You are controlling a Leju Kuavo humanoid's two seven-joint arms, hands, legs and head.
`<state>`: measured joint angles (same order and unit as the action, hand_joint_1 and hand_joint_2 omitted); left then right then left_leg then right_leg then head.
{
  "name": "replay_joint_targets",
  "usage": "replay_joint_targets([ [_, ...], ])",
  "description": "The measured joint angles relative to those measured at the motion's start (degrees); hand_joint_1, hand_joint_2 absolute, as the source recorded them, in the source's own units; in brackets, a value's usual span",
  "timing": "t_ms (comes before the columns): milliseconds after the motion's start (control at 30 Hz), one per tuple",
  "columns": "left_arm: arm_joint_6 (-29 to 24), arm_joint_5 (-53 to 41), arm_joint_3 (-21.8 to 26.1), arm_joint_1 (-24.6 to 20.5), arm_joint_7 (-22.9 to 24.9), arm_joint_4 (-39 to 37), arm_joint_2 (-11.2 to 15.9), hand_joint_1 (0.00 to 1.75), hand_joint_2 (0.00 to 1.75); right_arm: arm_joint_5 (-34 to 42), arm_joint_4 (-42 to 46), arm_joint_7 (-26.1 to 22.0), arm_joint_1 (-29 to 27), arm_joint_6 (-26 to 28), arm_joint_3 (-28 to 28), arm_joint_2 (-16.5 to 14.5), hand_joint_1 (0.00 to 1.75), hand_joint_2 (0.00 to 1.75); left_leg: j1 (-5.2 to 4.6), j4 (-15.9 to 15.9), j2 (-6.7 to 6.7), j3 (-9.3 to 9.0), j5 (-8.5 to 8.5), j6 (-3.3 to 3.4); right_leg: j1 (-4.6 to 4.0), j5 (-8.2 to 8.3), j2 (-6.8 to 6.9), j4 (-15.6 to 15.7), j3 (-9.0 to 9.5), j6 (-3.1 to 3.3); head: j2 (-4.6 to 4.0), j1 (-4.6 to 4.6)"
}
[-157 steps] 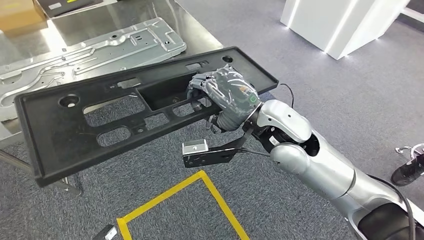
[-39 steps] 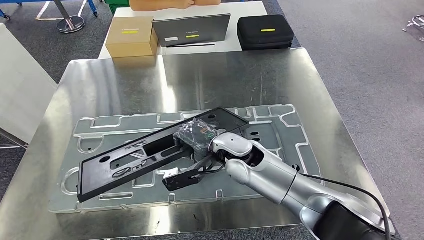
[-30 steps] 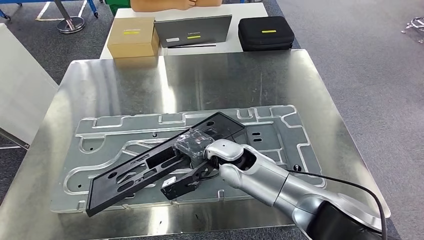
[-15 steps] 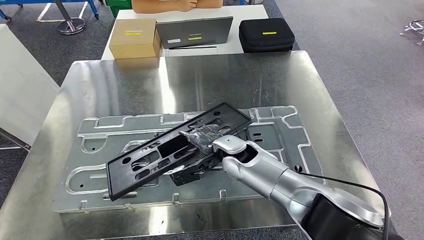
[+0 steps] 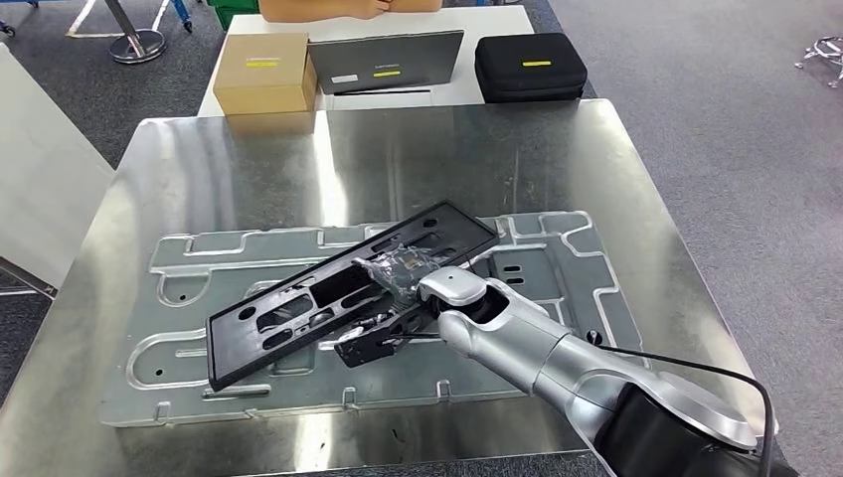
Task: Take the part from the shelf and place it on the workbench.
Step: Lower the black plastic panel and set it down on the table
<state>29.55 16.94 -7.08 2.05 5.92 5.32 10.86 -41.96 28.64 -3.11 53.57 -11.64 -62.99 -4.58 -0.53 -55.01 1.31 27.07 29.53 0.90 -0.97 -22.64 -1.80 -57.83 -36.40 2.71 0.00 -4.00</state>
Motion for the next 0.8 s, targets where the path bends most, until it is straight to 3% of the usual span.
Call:
replay_joint_targets([
  [800, 0.31, -0.28, 0.0, 0.1, -0.19, 0.08, -0.04, 0.0, 0.0, 0.08, 2.66, -1.25, -0.28, 1.47, 0.01, -0.51, 0.0, 0.0, -0.01, -0.03, 0.0, -0.1, 0.02, 0.02, 0.07, 0.0, 0.03, 0.01, 0.11, -0.01, 0.0, 0.0],
])
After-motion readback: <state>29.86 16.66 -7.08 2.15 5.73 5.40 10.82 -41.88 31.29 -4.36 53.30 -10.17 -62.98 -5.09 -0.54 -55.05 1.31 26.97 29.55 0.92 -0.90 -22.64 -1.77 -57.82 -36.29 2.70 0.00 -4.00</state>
